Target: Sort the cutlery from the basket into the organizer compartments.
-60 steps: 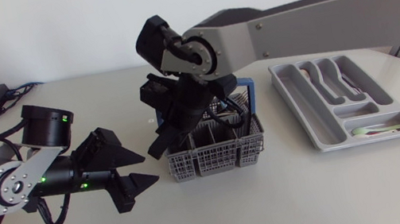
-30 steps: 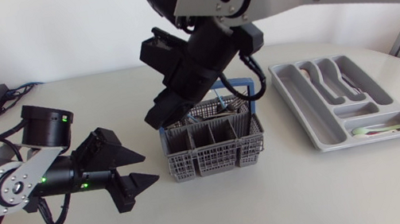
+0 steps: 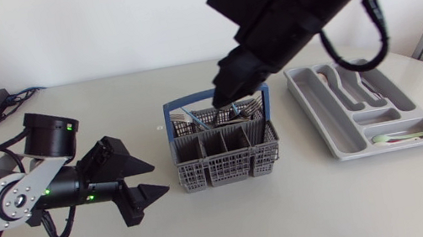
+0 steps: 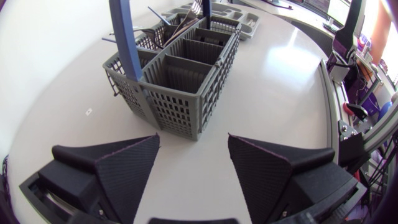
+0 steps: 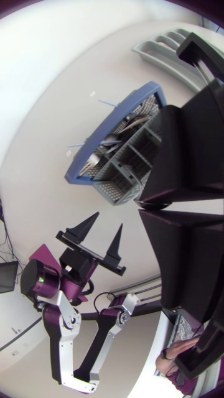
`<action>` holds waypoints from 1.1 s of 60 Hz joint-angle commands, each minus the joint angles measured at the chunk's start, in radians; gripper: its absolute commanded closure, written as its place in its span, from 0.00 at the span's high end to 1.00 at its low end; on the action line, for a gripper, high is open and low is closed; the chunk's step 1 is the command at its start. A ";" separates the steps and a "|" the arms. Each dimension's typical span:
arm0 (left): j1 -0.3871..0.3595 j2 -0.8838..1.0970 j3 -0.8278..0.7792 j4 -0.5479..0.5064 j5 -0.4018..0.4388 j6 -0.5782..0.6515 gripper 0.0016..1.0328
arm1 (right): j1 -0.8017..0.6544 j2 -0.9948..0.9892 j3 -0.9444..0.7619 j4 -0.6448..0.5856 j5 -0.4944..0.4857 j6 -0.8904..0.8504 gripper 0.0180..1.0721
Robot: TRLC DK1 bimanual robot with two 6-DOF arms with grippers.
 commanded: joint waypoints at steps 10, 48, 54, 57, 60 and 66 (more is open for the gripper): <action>-0.006 0.012 0.002 0.007 -0.026 -0.002 0.75 | -0.152 -0.155 -0.171 -0.085 0.057 -0.064 0.05; -0.032 0.015 0.039 -0.004 -0.070 -0.012 0.76 | -0.730 -0.212 -0.602 0.199 0.343 -0.311 0.05; -0.032 0.010 0.039 -0.007 -0.072 -0.017 0.76 | -0.799 -0.167 -0.634 0.285 0.376 -0.337 0.05; -0.032 0.006 0.041 -0.013 -0.072 -0.016 0.77 | -0.827 -0.148 -0.649 0.337 0.399 -0.345 0.05; -0.031 0.003 0.041 -0.017 -0.072 -0.016 0.77 | -0.854 -0.125 -0.657 0.366 0.413 -0.351 0.05; -0.028 -0.003 0.039 -0.025 -0.072 -0.016 0.78 | -0.886 -0.083 -0.672 0.438 0.432 -0.357 0.05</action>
